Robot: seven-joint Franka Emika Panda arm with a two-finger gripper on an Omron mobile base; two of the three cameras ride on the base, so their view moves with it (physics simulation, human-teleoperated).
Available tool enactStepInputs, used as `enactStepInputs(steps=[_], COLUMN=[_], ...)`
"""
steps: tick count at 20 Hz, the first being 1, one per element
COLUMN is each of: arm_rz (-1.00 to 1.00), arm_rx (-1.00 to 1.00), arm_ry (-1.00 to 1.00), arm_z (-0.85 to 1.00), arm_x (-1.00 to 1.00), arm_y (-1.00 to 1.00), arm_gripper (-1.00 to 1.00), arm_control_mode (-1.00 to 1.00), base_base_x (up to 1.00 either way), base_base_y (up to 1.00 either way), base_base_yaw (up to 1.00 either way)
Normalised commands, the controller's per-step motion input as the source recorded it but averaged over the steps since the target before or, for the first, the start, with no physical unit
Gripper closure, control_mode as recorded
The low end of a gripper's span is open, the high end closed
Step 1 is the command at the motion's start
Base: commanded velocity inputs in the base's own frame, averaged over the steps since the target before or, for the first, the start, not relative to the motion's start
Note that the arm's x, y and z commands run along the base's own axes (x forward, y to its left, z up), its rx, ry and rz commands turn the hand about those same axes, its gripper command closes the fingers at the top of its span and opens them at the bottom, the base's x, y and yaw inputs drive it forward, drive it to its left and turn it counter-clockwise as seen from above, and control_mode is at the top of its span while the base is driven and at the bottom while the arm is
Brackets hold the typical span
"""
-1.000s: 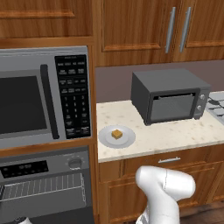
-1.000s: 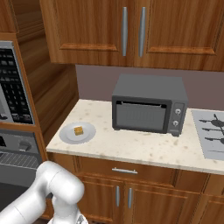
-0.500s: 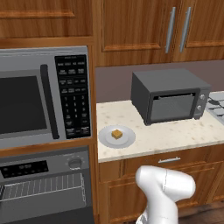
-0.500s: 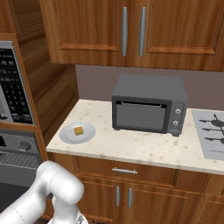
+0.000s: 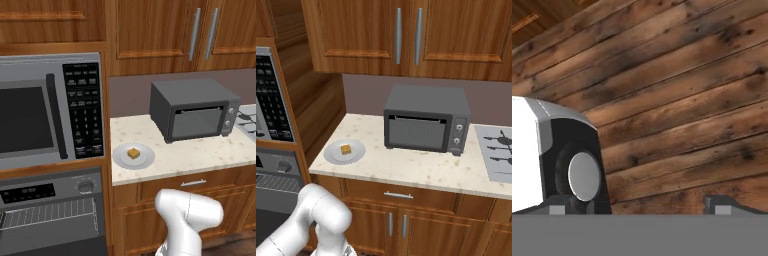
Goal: Take the baked cake out of the oven and place it on the plate for cooling. Then close the oven door.
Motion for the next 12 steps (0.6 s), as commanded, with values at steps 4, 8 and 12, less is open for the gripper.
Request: enactStepInputs(steps=[4,8,12], arm_rz=[0.08,0.09,0.09], arm_rx=[-0.07,-0.05,-0.03], arm_ry=[-0.2,-0.23,-0.23], arm_z=[-0.33,-0.29,-0.21], arm_x=[0.11,0.21,0.25], arm_y=[0.0,0.0,0.0], arm_gripper=[-1.0,-1.0,-1.0], arm_control_mode=[-1.0,-1.0,-1.0], base_base_x=[0.0,0.0,0.0], base_base_y=[0.0,0.0,0.0], base_base_yaw=[0.0,0.0,0.0])
